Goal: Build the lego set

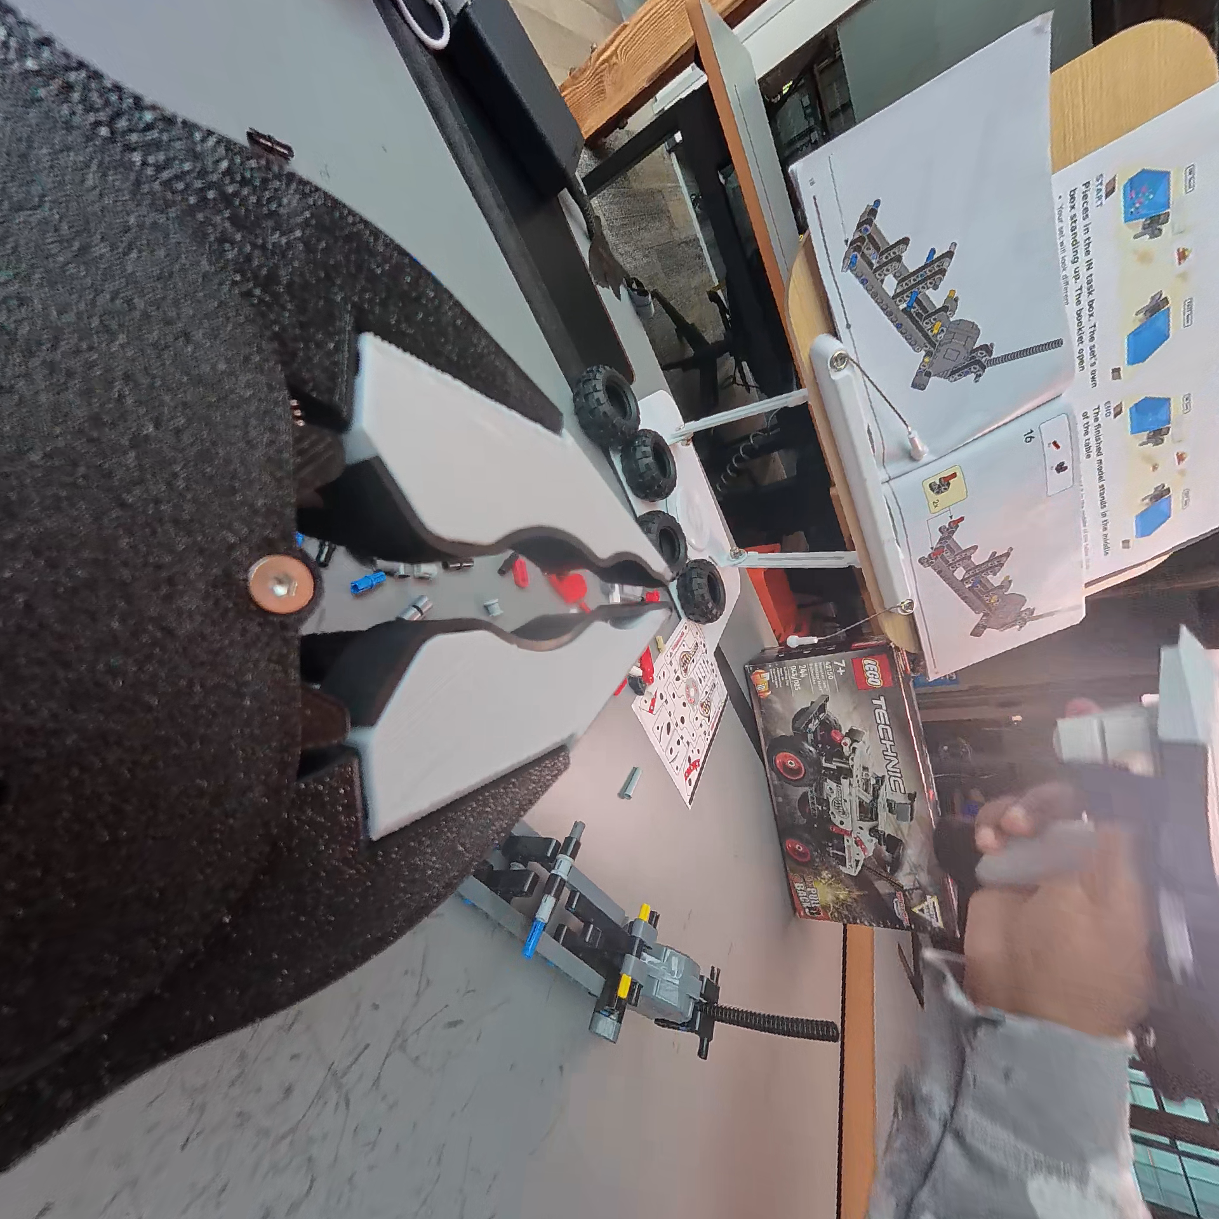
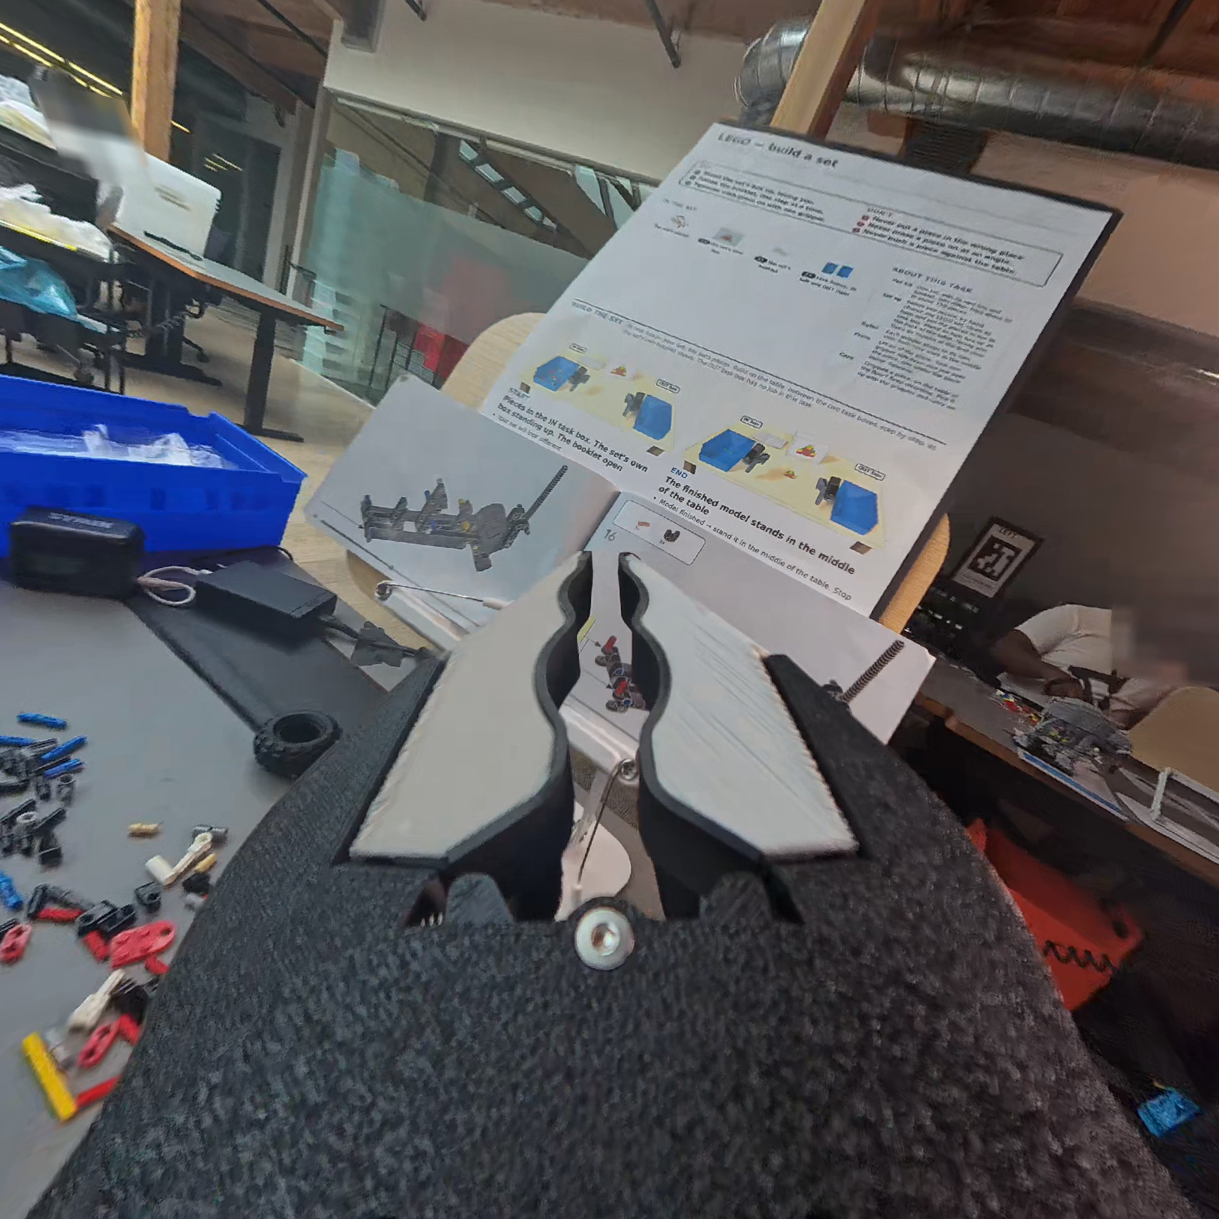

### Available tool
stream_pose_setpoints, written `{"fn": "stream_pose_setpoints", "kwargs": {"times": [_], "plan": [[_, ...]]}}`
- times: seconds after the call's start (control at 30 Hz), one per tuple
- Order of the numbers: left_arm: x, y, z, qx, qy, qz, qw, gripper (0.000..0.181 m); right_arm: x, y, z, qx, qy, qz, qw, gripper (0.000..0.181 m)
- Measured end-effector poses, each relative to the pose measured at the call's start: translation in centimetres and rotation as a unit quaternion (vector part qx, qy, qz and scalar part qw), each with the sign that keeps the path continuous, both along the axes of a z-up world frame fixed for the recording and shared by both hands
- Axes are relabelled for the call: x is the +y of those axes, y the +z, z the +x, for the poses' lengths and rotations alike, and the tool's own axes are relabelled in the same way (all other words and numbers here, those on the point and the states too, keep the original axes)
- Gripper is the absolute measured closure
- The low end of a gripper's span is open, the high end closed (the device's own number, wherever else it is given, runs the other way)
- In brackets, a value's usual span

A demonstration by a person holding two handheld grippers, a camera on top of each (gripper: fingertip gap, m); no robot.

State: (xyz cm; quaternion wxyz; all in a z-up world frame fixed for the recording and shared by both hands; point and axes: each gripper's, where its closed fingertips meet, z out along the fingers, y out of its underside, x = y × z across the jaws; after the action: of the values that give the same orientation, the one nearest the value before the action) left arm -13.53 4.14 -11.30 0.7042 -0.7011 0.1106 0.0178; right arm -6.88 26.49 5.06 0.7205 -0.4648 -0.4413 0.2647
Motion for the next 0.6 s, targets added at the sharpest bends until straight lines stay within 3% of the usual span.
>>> {"fn": "stream_pose_setpoints", "kwargs": {"times": [0.13,0.27,0.37,0.43,0.53,0.6], "plan": [[-1.0,3.0,-1.7,-0.011,0.023,0.045,0.999,0.175,-7.2,-2.1,7.3,0.033,0.039,-0.079,0.996,0.176],[-3.9,9.0,-4.2,-0.02,0.05,0.112,0.992,0.175,-12.3,-7.7,13.3,0.019,0.044,-0.149,0.988,0.178],[-4.4,11.2,-5.1,-0.021,0.031,0.068,0.997,0.174,-13.7,-11.4,16.6,0.013,0.022,-0.155,0.988,0.177],[-3.2,10.0,-4.9,-0.017,-0.008,-0.032,0.999,0.17,-13.6,-12.8,17.9,0.031,0.012,-0.164,0.986,0.178],[-1.1,5.5,-3.6,0.002,-0.075,-0.218,0.973,0.162,-13.2,-14.3,18.1,0.035,0.014,-0.194,0.98,0.178],[0.9,3.8,-4.0,0.055,-0.076,-0.268,0.959,0.164,-13.1,-14.5,17.9,0.034,0.018,-0.195,0.98,0.178]]}}
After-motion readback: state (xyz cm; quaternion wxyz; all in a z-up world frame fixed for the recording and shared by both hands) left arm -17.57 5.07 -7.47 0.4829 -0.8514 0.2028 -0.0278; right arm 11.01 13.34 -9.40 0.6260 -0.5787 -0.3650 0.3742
